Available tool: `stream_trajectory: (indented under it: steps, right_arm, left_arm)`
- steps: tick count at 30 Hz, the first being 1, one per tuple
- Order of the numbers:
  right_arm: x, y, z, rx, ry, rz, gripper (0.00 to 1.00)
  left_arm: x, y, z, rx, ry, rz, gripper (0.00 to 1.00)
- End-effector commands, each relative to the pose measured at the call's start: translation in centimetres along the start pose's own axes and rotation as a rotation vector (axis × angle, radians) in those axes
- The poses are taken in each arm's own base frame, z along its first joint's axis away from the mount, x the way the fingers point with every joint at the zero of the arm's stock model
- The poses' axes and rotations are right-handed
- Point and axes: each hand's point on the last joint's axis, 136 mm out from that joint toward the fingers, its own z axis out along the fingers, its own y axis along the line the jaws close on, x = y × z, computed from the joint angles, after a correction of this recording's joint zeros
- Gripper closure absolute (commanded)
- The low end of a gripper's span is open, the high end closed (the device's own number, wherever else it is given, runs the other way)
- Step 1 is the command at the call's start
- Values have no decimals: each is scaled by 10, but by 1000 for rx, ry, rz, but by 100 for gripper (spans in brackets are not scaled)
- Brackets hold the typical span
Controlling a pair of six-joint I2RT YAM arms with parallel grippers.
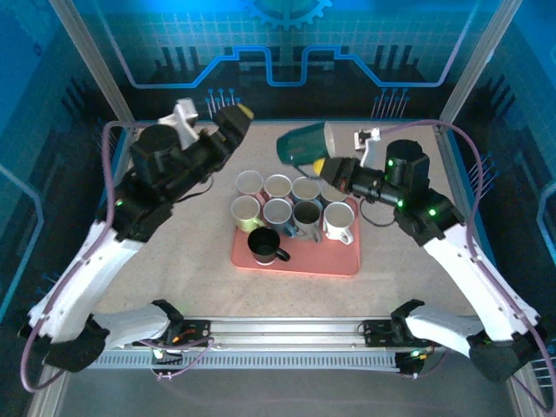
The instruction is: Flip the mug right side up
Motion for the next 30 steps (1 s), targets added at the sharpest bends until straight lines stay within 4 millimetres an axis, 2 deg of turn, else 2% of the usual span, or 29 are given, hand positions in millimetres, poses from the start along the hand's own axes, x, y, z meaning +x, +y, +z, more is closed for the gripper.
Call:
stream_trajectory:
  steps: [1,3,6,10,13,18,22,26,30]
  right_arm:
    - [32,-13,-33,146,107,-365,100]
    - [57,-31,-38,239,243,-459,100]
    - [86,-41,-46,318,337,-642,100]
    - [117,-63,-51,434,441,-777,100]
    - [135,-83,-48,508,485,-834,100]
    - [150,-109,-38,555,475,-817,100]
    - [157,-126,-26,590,458,-817,100]
    - [161,-134,-10,582,435,-833,100]
    - [168,-141,6,572,433,-846,100]
  left_arm:
    - [16,48,-25,-182,88,293,1]
    - [26,68,-38,-257,155,378,1]
    - [32,94,-58,-342,192,450,1]
    - [31,121,-83,-408,160,504,1]
    - [36,138,-89,-438,166,515,1]
    - [30,150,-91,-478,111,519,1]
    - [22,155,-93,-489,61,594,1]
    - [7,172,-103,-570,-50,592,1]
    - [9,178,-105,-534,-95,577,1]
